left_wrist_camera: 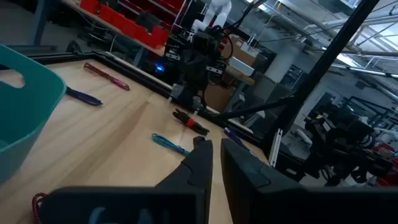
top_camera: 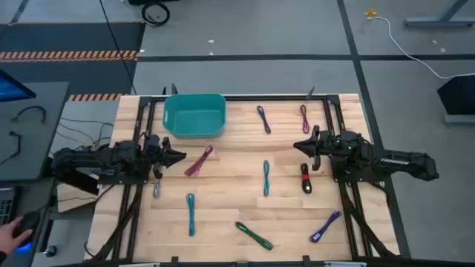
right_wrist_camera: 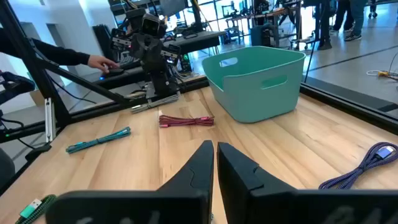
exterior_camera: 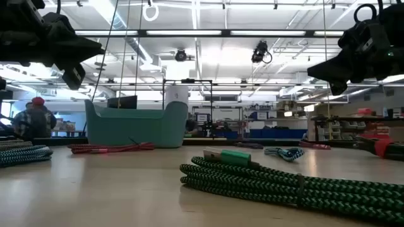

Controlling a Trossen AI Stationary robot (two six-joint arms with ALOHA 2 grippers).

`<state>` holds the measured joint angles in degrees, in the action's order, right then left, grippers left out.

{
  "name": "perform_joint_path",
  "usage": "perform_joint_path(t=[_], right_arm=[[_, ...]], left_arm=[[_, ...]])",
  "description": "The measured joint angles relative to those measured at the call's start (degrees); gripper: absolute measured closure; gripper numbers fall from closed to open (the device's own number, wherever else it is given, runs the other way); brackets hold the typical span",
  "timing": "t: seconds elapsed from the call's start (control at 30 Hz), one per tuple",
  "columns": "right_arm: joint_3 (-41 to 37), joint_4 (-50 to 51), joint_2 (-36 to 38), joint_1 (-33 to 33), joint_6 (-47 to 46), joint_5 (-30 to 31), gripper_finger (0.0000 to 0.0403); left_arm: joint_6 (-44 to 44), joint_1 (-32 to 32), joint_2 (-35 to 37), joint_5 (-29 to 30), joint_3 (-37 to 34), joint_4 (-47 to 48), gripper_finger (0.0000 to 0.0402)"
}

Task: Pick and place USB-C Cables
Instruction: Put the top purple USB charger cable into the green bin

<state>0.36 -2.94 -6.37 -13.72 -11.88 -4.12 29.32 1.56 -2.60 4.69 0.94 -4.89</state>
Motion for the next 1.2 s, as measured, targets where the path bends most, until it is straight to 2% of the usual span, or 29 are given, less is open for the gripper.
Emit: perform_joint_path(t=[1.1, 1.2], right_arm=[[0.0, 0.0, 0.0, 0.0, 0.0, 0.0, 0.0376], [0.0, -1.6, -0.1, 0.0, 5.8, 0.6, 0.0376]], left_arm=[[0.0, 0.0, 0.0, 0.0, 0.0, 0.0, 0.0363], [0.0, 0.0, 0.0, 0.0, 0.0, 0.0, 0.0361]])
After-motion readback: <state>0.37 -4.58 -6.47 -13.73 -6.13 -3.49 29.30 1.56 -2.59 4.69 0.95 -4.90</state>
